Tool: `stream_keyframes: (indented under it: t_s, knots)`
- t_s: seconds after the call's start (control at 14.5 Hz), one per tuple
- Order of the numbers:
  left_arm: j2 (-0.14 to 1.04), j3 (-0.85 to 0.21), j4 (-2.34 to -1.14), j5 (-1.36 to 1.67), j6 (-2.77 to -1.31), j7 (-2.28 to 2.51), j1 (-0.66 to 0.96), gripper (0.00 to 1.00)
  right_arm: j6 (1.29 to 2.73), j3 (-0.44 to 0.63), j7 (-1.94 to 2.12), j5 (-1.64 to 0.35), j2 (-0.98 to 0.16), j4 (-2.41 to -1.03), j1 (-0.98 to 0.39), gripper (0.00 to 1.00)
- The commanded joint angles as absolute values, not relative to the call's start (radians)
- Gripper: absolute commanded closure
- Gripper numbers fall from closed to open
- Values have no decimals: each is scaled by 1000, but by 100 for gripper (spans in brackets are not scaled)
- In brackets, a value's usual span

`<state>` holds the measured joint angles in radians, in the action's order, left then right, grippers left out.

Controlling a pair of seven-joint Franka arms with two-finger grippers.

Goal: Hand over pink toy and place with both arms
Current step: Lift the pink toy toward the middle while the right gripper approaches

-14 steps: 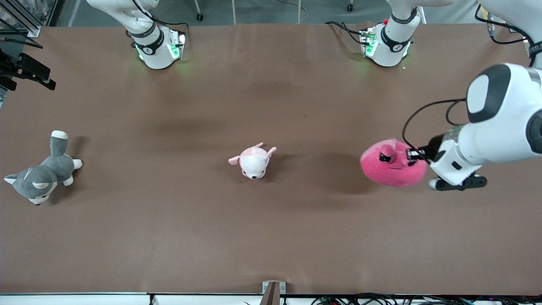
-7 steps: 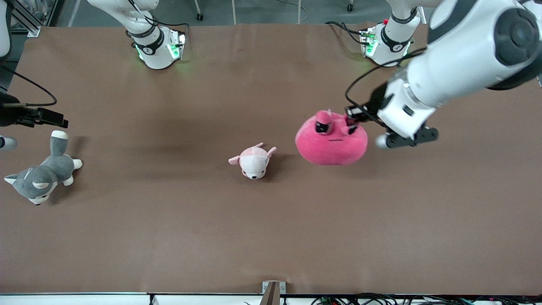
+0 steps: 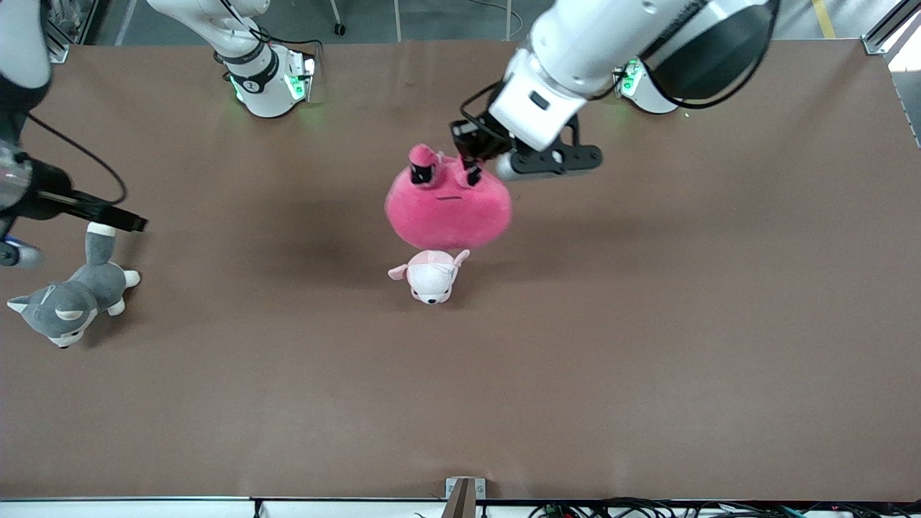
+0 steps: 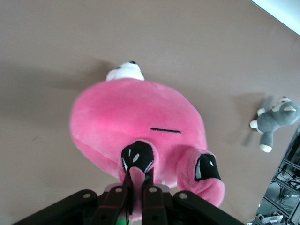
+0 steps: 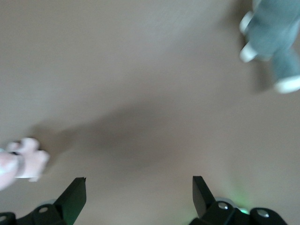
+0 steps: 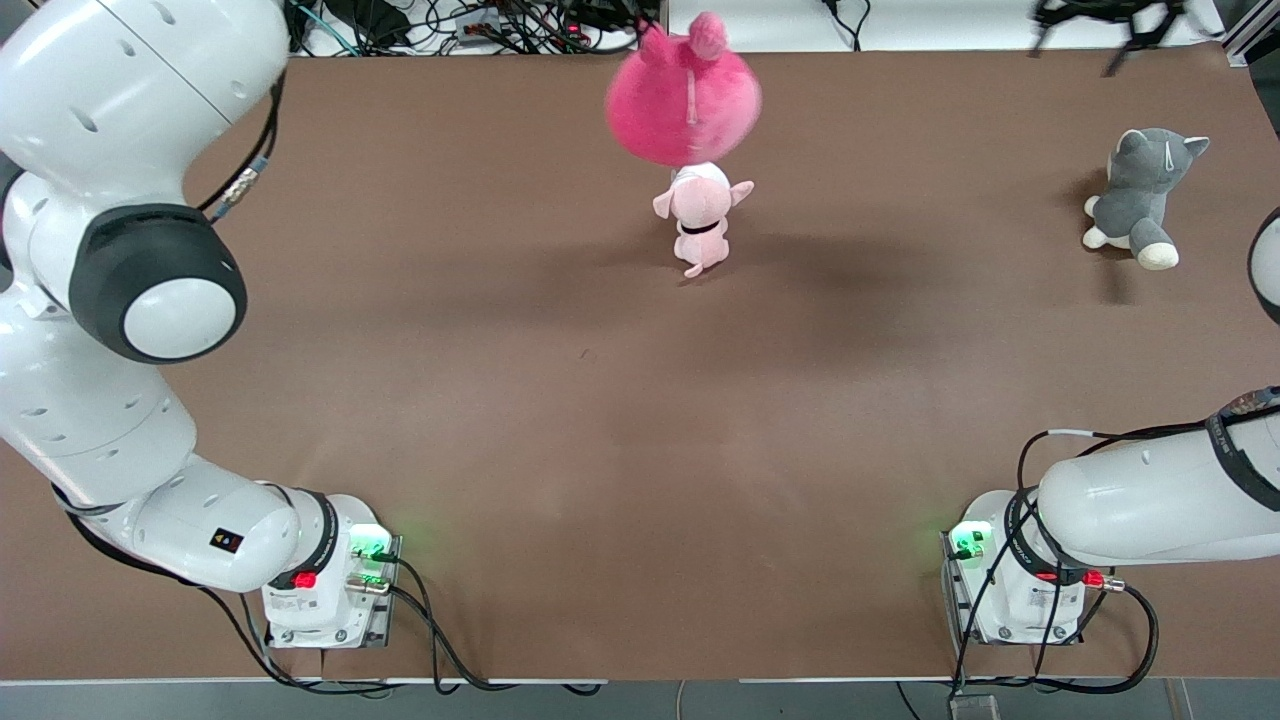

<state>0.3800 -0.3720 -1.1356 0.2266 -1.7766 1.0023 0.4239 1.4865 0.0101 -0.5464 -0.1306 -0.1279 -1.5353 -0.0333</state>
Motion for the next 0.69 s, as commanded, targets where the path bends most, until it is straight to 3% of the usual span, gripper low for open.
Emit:
stream_keyframes:
  t_s: [0.0,0.28,0.62]
  knots:
    - [417,-362,-1097,233,-1810,1034,460,100,1497,12,-826,-231,-115,-1536,-93,0]
    - [452,-331,-1097,230,-1861,1080,546,100,1538,12,-1073,-241,-114,-1532,-221,0]
    - [486,-204,-1097,230,-1899,1129,701,100,1611,12,-1356,-245,-115,-1534,-372,0]
